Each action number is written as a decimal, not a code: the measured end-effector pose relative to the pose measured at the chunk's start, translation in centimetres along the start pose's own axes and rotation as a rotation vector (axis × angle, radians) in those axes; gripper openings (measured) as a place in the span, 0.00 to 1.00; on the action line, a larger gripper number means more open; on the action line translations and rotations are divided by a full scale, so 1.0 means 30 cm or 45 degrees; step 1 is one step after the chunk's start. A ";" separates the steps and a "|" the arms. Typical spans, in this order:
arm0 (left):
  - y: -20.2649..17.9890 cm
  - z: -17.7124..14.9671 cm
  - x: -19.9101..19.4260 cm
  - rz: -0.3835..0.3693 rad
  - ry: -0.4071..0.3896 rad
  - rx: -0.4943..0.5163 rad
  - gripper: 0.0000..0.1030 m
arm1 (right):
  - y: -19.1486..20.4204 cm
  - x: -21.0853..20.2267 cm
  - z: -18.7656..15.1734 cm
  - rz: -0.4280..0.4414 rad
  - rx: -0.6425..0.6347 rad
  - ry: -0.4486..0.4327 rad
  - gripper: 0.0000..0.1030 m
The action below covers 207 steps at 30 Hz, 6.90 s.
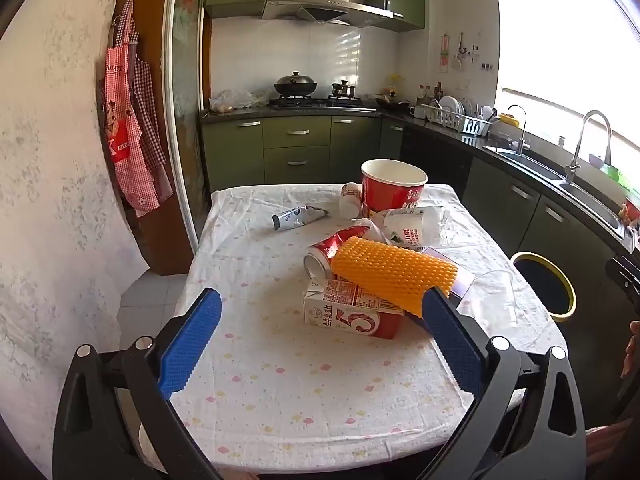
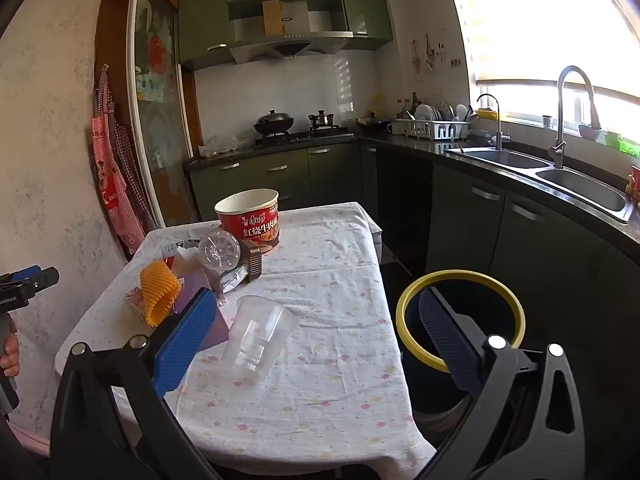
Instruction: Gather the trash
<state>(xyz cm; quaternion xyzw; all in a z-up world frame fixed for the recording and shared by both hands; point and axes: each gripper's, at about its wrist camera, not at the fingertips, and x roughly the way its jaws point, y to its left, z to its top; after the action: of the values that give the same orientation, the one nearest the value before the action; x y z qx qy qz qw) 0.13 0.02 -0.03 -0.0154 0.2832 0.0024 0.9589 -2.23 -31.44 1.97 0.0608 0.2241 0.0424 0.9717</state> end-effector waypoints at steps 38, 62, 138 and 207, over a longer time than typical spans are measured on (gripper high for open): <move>-0.003 -0.001 0.011 -0.013 0.003 0.007 0.96 | -0.003 0.038 -0.012 -0.004 0.009 0.004 0.94; -0.010 0.000 0.010 -0.014 0.008 0.015 0.96 | -0.012 0.049 -0.018 -0.002 0.014 0.011 0.94; 0.246 0.297 0.854 -0.031 0.143 -0.106 0.96 | 0.280 1.359 0.539 0.145 -0.183 0.854 0.68; -0.190 0.266 0.465 -0.284 0.156 0.225 0.96 | -0.812 0.737 0.065 -0.311 0.438 0.862 0.34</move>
<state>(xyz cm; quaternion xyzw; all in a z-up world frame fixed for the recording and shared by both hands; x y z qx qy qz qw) 16.25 -5.50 -0.74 0.0377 0.3367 -0.1301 0.9318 19.79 -53.30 -9.14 0.1782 0.5412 -0.0940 0.8164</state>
